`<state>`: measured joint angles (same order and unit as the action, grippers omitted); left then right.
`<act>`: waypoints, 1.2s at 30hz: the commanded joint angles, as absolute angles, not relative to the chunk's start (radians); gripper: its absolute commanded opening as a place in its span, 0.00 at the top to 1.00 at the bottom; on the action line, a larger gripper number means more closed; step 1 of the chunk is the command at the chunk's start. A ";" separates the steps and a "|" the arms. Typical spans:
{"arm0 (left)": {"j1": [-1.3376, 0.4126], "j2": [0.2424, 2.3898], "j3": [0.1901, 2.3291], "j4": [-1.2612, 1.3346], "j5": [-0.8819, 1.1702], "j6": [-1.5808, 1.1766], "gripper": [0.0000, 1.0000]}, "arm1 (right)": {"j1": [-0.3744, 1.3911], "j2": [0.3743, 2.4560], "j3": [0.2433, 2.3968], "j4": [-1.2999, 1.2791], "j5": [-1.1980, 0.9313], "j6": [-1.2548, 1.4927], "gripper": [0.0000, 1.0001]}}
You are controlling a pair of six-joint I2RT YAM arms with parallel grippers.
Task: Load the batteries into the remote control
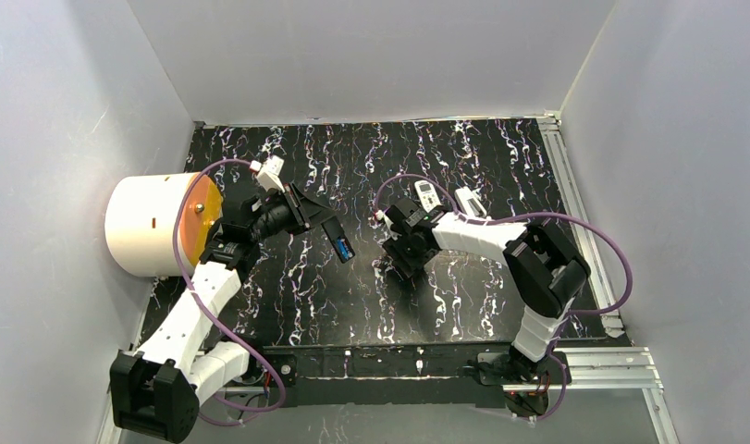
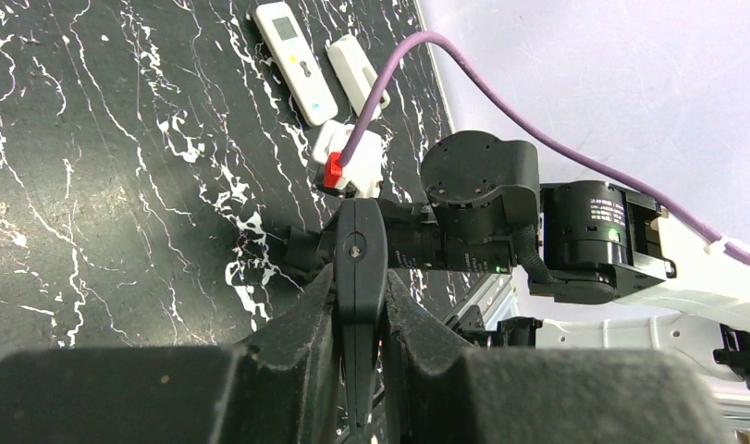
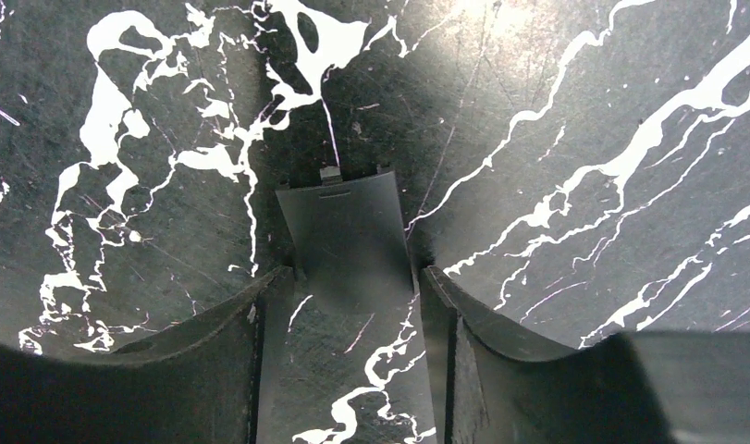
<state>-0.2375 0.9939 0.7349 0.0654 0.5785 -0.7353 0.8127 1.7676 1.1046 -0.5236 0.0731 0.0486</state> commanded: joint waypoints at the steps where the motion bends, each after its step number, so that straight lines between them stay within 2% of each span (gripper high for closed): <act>1: -0.230 0.983 0.759 0.063 0.576 -0.721 1.00 | 0.842 1.818 1.107 -0.567 0.112 0.051 0.41; 7: -0.230 0.988 0.758 0.065 0.577 -0.724 1.00 | 0.866 1.845 1.098 -0.580 0.110 0.067 0.43; 12: -0.230 0.988 0.754 0.063 0.576 -0.724 1.00 | 0.858 1.866 1.122 -0.608 0.098 0.118 0.60; 15: -0.230 0.990 0.747 0.061 0.570 -0.724 1.00 | 0.858 1.859 1.140 -0.612 0.130 0.152 0.64; 21: -0.231 1.028 0.732 0.073 0.541 -0.753 1.00 | 0.859 1.713 1.146 -0.549 0.132 0.193 0.65; 30: -0.253 1.078 0.705 0.156 0.529 -0.776 1.00 | 0.862 1.442 1.123 -0.386 -0.044 0.269 0.65; 36: -0.254 1.074 0.672 0.223 0.552 -0.794 1.00 | 0.907 1.366 1.139 -0.303 -0.105 0.344 0.65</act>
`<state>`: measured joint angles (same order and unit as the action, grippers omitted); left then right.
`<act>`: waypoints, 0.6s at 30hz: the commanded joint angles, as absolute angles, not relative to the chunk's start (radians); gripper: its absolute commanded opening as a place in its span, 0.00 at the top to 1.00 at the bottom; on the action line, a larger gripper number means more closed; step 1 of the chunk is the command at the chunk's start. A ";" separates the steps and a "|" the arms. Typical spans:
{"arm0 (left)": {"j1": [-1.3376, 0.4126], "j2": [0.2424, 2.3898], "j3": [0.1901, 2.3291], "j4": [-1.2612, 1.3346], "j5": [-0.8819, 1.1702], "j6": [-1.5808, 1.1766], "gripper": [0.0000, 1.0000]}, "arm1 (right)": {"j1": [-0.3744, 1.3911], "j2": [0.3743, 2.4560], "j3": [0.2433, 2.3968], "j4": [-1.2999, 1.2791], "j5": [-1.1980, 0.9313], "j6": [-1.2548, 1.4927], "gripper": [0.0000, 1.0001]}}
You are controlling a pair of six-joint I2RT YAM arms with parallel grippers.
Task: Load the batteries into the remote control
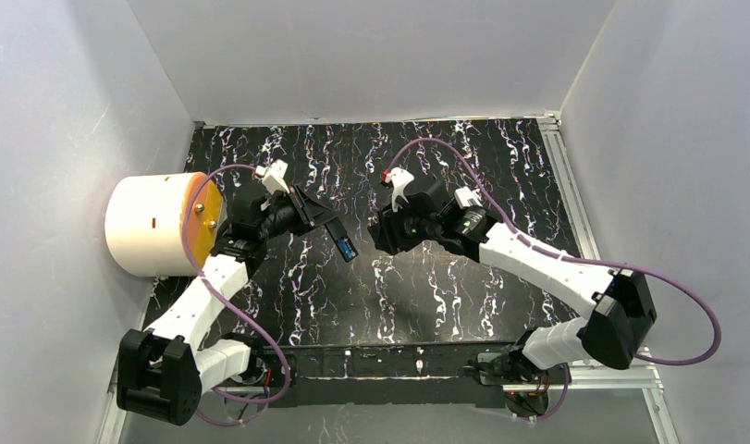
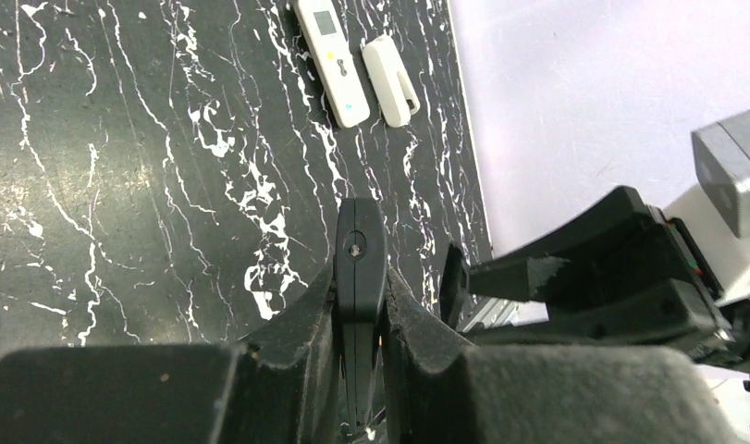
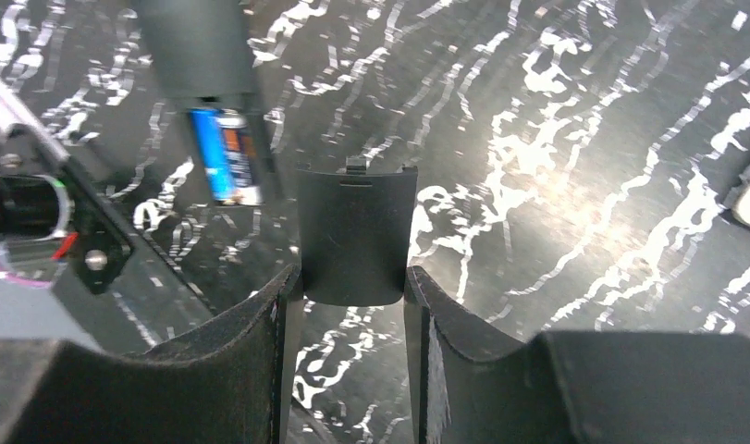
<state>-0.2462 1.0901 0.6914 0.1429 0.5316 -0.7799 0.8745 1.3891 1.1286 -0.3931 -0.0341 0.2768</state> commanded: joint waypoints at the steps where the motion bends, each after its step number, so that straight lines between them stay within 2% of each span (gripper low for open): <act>1: -0.253 1.071 0.669 0.225 0.552 -0.795 1.00 | 0.915 1.361 1.140 -0.287 -0.107 0.357 0.65; 18: -0.254 1.050 0.653 0.248 0.588 -0.811 1.00 | 1.031 1.472 1.215 -0.289 -0.032 0.386 0.65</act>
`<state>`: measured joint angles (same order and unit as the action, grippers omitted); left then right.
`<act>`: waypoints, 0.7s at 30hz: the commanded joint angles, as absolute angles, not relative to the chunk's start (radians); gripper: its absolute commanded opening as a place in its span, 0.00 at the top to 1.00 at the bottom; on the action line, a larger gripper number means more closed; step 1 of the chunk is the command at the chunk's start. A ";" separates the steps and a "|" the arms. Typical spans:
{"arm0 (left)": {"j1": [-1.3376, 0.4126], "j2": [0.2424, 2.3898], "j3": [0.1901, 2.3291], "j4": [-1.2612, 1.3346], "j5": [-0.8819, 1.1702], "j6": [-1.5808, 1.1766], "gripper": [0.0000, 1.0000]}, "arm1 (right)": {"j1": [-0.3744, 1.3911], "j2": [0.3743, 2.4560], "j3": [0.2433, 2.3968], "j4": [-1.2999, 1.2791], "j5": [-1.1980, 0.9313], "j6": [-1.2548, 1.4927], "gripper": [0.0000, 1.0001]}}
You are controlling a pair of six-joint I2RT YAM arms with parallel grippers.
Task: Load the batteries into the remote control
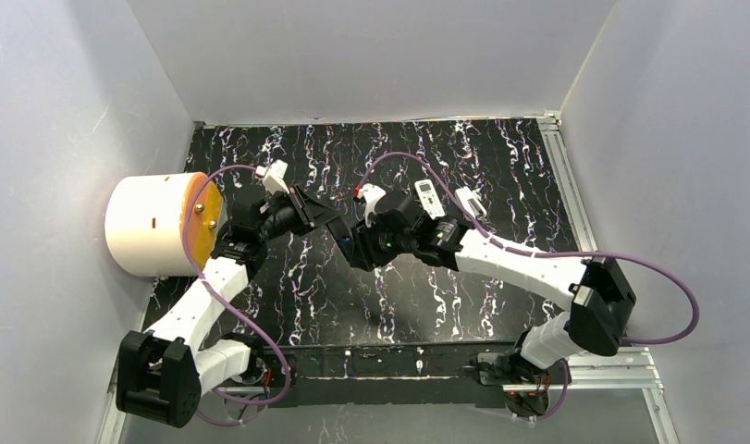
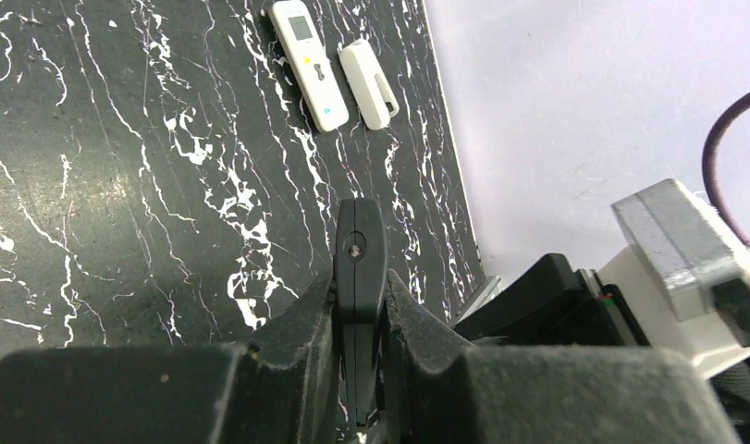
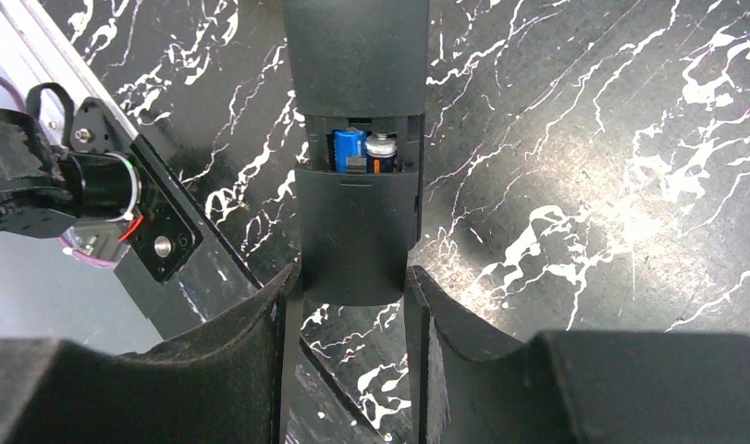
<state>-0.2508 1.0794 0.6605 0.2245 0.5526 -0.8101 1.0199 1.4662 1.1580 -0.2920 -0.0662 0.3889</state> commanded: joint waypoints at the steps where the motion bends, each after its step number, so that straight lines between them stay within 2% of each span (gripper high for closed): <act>1: -0.254 1.050 0.653 0.249 0.593 -0.813 1.00 | 1.032 1.475 1.217 -0.289 -0.024 0.385 0.65; 21: -0.253 1.045 0.660 0.249 0.612 -0.799 1.00 | 1.053 1.531 1.264 -0.345 -0.007 0.370 0.65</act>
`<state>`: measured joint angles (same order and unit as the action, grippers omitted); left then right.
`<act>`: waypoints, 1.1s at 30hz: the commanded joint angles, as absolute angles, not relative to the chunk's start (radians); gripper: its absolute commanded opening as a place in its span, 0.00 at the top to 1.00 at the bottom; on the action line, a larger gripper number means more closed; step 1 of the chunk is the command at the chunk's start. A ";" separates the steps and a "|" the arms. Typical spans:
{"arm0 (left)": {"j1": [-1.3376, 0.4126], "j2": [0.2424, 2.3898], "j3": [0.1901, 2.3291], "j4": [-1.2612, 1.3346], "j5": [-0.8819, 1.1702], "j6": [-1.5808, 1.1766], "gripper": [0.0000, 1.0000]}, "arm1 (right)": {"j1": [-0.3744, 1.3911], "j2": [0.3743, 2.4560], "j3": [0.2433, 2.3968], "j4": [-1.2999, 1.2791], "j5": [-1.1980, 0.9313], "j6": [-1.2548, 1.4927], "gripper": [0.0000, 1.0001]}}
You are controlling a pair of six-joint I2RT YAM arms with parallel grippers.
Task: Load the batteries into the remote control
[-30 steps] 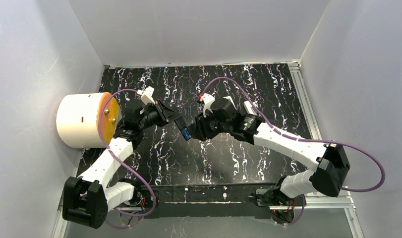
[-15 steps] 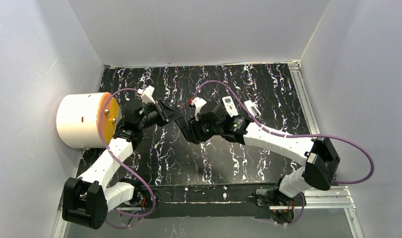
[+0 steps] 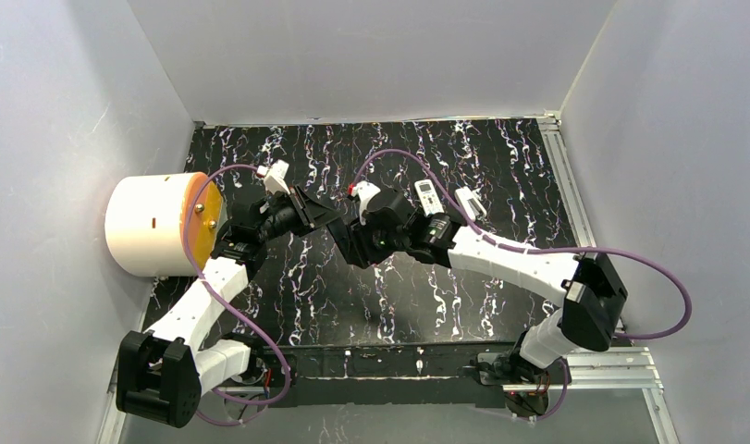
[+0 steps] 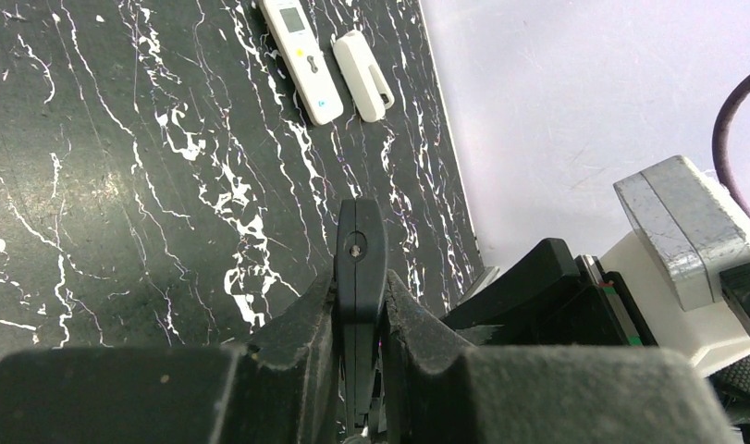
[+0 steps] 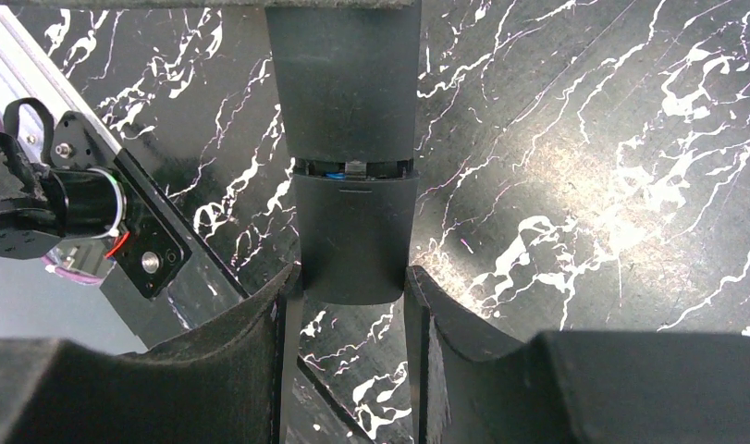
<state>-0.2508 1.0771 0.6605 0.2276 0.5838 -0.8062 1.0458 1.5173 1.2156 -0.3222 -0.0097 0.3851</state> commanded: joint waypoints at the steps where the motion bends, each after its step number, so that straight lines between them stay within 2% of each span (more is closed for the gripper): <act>1: -0.253 1.046 0.661 0.249 0.611 -0.797 1.00 | 1.053 1.533 1.265 -0.352 -0.007 0.370 0.65; 33: -0.254 1.061 0.726 0.173 0.709 -0.880 1.00 | 1.086 1.637 1.370 -0.435 0.036 0.329 0.63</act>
